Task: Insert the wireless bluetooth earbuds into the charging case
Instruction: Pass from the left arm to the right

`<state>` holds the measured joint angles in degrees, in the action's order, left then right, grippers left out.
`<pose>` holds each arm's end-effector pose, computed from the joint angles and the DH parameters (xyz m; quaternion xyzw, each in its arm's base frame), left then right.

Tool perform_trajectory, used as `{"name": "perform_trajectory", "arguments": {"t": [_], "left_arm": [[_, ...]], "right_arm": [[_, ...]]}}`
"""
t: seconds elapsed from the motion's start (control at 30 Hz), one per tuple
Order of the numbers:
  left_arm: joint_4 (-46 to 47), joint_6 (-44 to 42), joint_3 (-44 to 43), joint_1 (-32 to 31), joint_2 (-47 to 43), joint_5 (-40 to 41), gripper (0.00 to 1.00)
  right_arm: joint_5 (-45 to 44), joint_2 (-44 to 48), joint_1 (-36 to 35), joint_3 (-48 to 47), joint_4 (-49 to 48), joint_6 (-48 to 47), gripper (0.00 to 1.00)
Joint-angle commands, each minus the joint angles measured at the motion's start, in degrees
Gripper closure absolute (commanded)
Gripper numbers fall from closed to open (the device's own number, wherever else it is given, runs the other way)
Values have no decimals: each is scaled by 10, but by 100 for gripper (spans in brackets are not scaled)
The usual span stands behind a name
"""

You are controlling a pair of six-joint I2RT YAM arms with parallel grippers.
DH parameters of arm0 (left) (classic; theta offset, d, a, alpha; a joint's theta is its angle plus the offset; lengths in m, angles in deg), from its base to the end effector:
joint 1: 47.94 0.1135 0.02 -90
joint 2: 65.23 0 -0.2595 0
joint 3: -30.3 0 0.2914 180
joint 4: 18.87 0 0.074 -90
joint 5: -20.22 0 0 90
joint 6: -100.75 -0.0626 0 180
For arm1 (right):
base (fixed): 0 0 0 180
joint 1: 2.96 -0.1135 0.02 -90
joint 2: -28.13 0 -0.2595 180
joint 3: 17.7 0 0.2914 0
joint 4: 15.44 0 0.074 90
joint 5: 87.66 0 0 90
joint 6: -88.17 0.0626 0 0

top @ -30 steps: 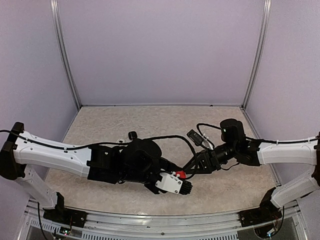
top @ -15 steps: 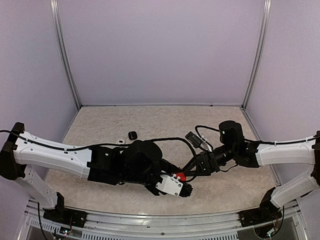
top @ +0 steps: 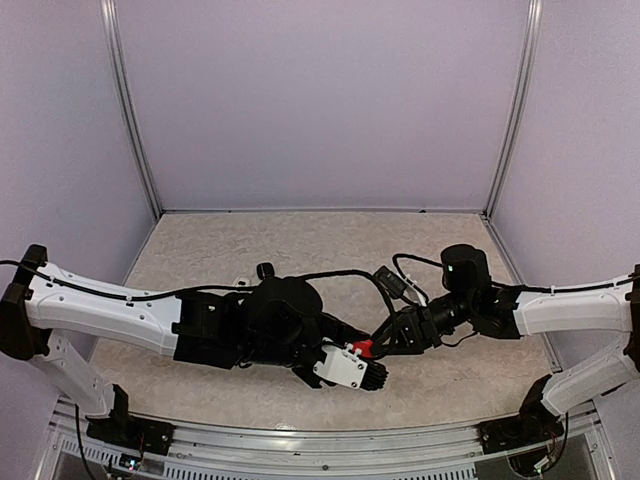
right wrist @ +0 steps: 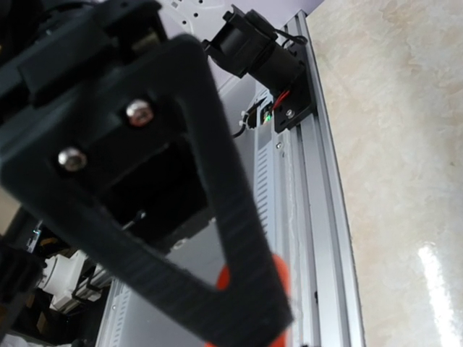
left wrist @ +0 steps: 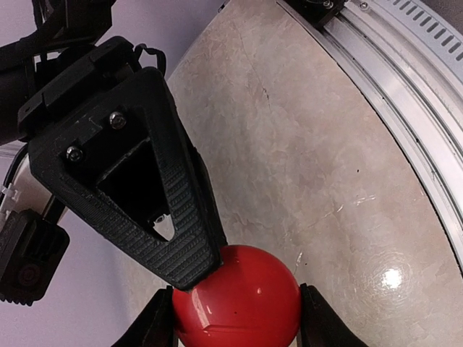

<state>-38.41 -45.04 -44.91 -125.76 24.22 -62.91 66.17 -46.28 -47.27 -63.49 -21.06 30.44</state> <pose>0.0945 -0.4022 0.2256 0.7982 0.3727 -0.0380 0.4718 0.1751 0.2495 0.1842 -0.3644 0.6733 0.6363 0.0946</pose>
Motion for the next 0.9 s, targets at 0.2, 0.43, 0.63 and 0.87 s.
{"name": "perform_trajectory", "arguments": {"t": [0.2, 0.43, 0.63, 0.87], "left_arm": [[19, -12, -16, -2, -11, -4, 67], [17, -10, -16, -2, -7, -2, 67], [18, -9, -16, -1, -5, 6, 67], [40, 9, -7, 2, -6, 27, 59]], "right_arm": [[2, -5, -8, -7, -8, -6, 71], [1, -11, -14, -9, 2, -13, 74], [-2, -12, -17, -17, 10, -16, 80], [-6, -4, -17, -25, 22, -29, 89]]}}
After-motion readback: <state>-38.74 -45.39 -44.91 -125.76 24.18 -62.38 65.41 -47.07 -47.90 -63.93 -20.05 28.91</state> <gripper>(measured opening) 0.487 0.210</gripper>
